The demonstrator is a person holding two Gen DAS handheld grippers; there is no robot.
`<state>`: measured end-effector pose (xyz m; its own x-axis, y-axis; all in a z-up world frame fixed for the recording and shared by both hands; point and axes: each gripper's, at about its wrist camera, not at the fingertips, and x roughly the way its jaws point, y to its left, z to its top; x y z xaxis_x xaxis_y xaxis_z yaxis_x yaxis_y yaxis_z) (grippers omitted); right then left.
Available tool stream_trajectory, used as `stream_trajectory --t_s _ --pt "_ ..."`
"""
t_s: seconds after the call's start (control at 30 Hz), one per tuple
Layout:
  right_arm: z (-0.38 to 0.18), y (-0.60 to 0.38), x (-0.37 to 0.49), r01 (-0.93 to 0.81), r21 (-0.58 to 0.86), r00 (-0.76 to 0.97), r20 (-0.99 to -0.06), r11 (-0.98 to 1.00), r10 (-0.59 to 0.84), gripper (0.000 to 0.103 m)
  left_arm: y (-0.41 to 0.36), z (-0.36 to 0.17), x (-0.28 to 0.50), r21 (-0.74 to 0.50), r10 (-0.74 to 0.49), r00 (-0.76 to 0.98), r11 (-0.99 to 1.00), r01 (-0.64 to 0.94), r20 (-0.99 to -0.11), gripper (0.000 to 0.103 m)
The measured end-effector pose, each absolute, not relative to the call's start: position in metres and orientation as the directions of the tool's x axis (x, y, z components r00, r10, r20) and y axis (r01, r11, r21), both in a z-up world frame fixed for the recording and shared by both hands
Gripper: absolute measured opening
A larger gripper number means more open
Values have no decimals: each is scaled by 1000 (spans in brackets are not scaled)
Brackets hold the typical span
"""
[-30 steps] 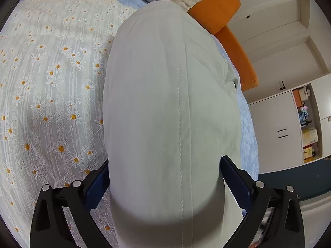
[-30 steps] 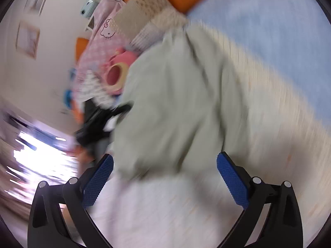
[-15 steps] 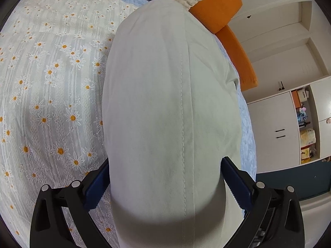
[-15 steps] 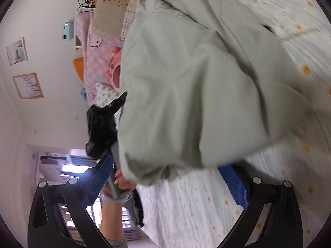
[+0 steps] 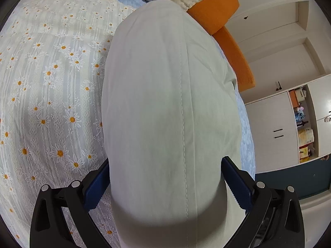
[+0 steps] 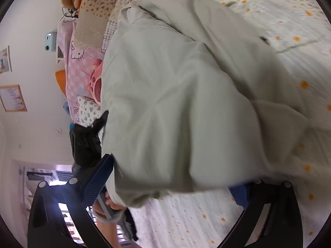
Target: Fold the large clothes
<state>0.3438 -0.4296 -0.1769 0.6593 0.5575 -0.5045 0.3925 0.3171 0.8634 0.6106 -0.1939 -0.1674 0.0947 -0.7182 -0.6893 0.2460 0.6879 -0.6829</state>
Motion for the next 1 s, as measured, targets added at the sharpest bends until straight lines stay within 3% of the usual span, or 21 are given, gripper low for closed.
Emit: stream_trajectory --t_s 0.27,0.43,0.63,0.87,0.93,0.97,1.0 --pt "-156 -442 381 352 910 689 -411 221 596 100 -181 -174 621 -715 -744 76 661 226 -664 101" --pt "-163 -431 397 434 808 604 -589 398 537 99 -175 -180 624 -731 -758 77 646 218 -647 101" --pt "-175 -445 388 415 867 717 -498 276 488 99 -177 -178 624 -714 -746 74 657 241 -662 101" --pt "-157 -439 419 381 864 720 -501 330 481 99 -179 -172 617 -689 -735 135 672 269 -664 101" --pt "-160 -440 413 385 866 732 -497 319 466 89 -182 -168 612 -672 -726 152 682 288 -671 100" --pt "-163 -440 409 401 859 731 -510 319 453 66 -187 -164 606 -661 -718 165 690 295 -676 98" --pt "-168 -440 407 389 869 739 -493 306 460 54 -189 -162 604 -648 -709 176 699 301 -683 96"
